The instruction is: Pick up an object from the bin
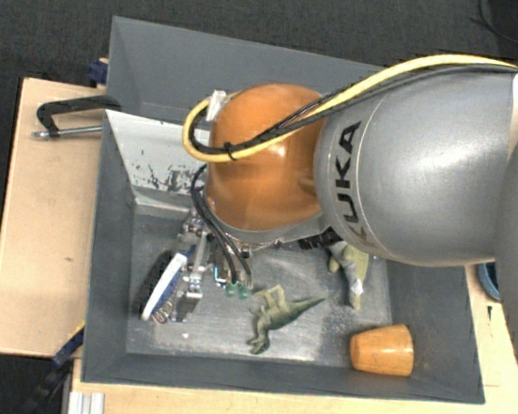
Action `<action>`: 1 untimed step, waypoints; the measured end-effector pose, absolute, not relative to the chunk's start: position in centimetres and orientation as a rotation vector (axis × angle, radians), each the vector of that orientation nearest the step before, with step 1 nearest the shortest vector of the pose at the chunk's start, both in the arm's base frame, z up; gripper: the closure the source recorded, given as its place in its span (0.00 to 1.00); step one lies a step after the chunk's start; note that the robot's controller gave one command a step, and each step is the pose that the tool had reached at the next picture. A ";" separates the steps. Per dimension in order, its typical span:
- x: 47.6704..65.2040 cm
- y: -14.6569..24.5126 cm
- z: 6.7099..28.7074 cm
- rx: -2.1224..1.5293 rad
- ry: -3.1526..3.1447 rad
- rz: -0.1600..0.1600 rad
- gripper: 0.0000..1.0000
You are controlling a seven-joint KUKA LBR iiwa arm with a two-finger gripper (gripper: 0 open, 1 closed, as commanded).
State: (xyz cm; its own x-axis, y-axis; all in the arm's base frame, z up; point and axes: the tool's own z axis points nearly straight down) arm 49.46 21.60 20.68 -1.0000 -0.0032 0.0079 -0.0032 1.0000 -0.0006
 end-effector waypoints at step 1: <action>54.4 20.3 7.0 0.236 -3.133 -0.002 0.00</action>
Offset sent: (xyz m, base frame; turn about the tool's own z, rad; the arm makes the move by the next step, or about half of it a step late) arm 0.0474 -0.0140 -0.1368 -0.1470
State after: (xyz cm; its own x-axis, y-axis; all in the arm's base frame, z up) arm 54.36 20.29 6.97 -0.9887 -0.1501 -0.0006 -0.1501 0.9887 0.0010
